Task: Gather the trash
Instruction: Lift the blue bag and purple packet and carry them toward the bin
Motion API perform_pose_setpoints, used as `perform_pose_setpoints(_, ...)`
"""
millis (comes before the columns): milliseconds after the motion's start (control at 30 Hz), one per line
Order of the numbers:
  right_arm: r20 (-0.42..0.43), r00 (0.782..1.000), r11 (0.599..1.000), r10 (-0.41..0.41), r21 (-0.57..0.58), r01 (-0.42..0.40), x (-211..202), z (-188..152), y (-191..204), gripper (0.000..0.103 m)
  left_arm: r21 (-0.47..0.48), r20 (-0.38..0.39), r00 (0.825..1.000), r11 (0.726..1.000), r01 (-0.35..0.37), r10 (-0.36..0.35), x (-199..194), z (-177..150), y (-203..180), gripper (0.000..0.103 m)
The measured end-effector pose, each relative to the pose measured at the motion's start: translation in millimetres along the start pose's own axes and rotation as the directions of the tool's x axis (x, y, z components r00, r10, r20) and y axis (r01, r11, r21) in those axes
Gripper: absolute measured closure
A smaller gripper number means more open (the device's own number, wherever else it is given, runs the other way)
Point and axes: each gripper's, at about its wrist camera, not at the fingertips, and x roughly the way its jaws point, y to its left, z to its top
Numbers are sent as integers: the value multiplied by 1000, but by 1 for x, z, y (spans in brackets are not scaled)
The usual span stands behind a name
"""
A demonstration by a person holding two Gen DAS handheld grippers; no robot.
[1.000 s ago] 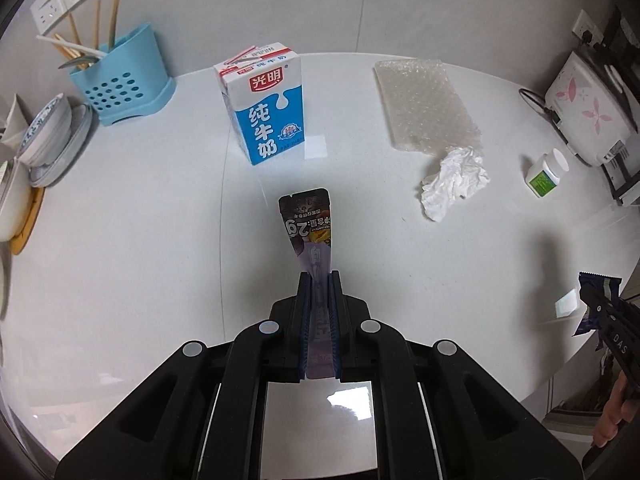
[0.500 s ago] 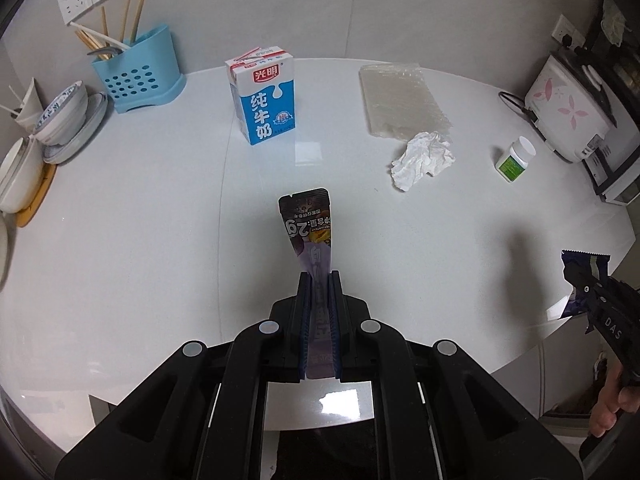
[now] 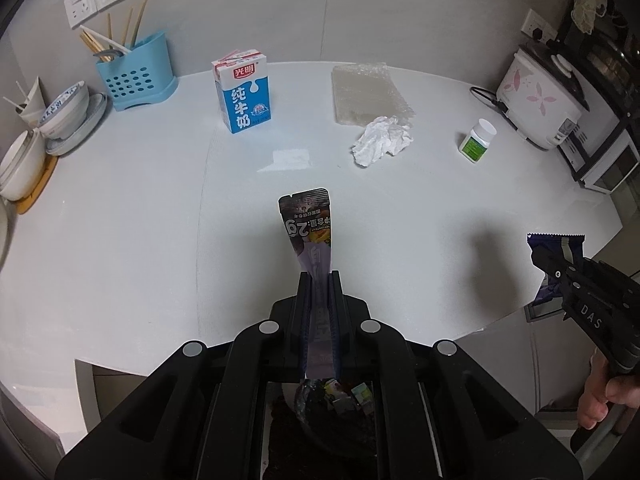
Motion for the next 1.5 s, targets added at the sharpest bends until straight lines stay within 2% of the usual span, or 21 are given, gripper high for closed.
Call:
perform_pose_setpoints(400,6,999,999,34,-42,-34,-17,-30,13,78,5,-1,1000,1000,22,-22,-19,-38,-13,95)
perform_pose_setpoints(867,-26,998,996,59,-71,-61,-20,-68,23,78,55,-17,998,997,55,-54,-21,-78,-25,95)
perform_pose_setpoints(1167,-61,995,994,75,-76,-79,-11,-90,28,78,68,-44,996,994,84,-81,-8,-99,-34,95)
perform_pose_setpoints(1500,-105,993,995,62,-75,-70,9,-115,30,79,82,-65,995,993,82,-77,21,-122,-31,95)
